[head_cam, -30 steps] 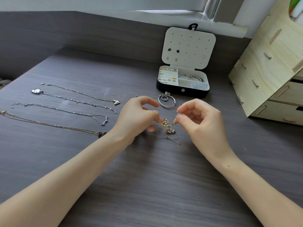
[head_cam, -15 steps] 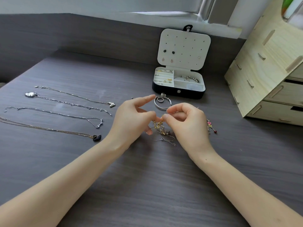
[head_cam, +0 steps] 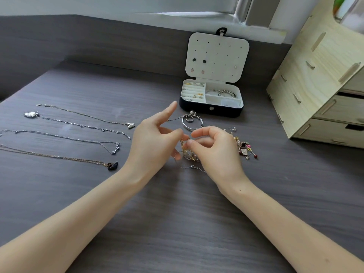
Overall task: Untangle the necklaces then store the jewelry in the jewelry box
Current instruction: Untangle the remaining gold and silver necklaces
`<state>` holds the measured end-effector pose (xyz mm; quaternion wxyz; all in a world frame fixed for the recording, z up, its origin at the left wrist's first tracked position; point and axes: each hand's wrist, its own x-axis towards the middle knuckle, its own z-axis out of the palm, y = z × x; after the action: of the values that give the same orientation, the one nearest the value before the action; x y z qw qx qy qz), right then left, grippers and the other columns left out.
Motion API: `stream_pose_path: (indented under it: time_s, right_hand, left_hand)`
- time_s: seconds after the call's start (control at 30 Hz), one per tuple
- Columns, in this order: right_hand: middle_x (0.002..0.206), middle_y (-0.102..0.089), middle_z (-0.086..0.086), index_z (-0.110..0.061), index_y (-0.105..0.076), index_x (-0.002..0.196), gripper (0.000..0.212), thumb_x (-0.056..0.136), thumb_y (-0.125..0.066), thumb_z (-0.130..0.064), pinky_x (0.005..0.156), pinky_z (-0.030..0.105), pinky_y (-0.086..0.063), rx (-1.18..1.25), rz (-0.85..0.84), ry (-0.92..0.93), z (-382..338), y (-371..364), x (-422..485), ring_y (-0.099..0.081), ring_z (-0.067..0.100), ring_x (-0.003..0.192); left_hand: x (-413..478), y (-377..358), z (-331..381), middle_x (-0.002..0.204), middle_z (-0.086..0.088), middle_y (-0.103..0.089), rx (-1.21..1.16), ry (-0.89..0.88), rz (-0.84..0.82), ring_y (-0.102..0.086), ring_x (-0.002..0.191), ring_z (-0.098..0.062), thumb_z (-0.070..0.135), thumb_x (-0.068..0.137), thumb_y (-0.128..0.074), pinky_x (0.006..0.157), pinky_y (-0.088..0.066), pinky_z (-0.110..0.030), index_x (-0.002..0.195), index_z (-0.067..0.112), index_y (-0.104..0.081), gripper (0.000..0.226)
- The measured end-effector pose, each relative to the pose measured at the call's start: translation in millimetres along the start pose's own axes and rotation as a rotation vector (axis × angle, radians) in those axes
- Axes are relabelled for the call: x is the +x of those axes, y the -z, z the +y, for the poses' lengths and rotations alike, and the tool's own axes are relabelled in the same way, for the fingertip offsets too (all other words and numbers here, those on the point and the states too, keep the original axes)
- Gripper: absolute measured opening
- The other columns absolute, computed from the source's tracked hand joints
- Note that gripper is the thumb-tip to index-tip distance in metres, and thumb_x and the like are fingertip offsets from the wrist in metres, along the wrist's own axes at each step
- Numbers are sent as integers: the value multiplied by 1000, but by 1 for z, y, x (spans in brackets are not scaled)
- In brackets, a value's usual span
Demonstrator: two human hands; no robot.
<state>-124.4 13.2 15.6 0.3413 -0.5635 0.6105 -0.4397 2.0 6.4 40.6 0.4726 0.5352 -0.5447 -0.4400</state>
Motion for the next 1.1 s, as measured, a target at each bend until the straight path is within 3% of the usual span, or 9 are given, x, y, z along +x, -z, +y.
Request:
stream_pose_path:
  time_s: [0.2,0.3,0.4,0.53,0.67,0.9,1.0,1.1]
  right_hand:
    - [72,-73,-11,-28,-55,94,15,87,-62,-16,79,30,-50,-86,-127,75,-2,3,-1,-64,1,72]
    - [76,-73,-12,-26,-53,105,21,89,-56,-13,90,33,-46,-163,-184,126,-4,5,-2,-63,2,83]
    - [80,-74,-14,-25,-53,110,27,88,-55,-9,97,34,-42,-195,-225,166,-6,9,-3,-63,4,86]
    - [80,-73,-14,-26,-55,107,33,80,-64,-10,96,41,-41,-223,-202,231,-5,11,-5,-61,7,75]
    - [76,-70,-16,-24,-57,107,34,77,-72,-18,90,40,-42,-246,-167,281,-5,9,-5,-58,10,74]
    - [73,-68,-18,-24,-59,106,30,79,-69,-19,92,42,-42,-248,-101,334,-7,9,-5,-60,13,73]
    - [80,-70,-18,-26,-59,111,35,76,-63,-27,90,38,-42,-285,-76,382,-9,11,-7,-57,12,78]
    - [83,-70,-16,-29,-58,113,34,80,-67,-28,89,31,-43,-203,-104,287,-10,10,-6,-59,9,83]
  left_hand:
    - [1,2,0,71,4,-73,13,-11,16,-54,37,-12,1,83,-58,59,-49,-17,133,38,-46,63]
    - [3,3,-1,71,2,-74,31,-8,29,-56,39,-13,2,83,-59,71,-52,-27,134,37,-46,63]
    - [5,4,-1,71,5,-73,30,-5,38,-57,38,-12,3,83,-60,71,-51,-23,134,37,-46,63]
    - [5,5,-1,71,7,-73,21,-2,33,-56,38,-12,4,83,-60,67,-48,-17,135,37,-45,63]
    - [6,5,0,70,6,-73,10,3,31,-56,38,-13,4,82,-61,74,-48,-24,136,35,-44,64]
    - [6,6,1,71,5,-73,-23,9,15,-57,38,-13,2,83,-60,67,-49,-18,137,33,-43,65]
    - [5,5,1,71,5,-73,-13,17,6,-57,38,-15,4,82,-61,68,-49,-16,137,35,-43,65]
    - [4,4,0,71,4,-73,-4,19,1,-58,40,-15,3,82,-61,73,-51,-19,137,38,-43,67]
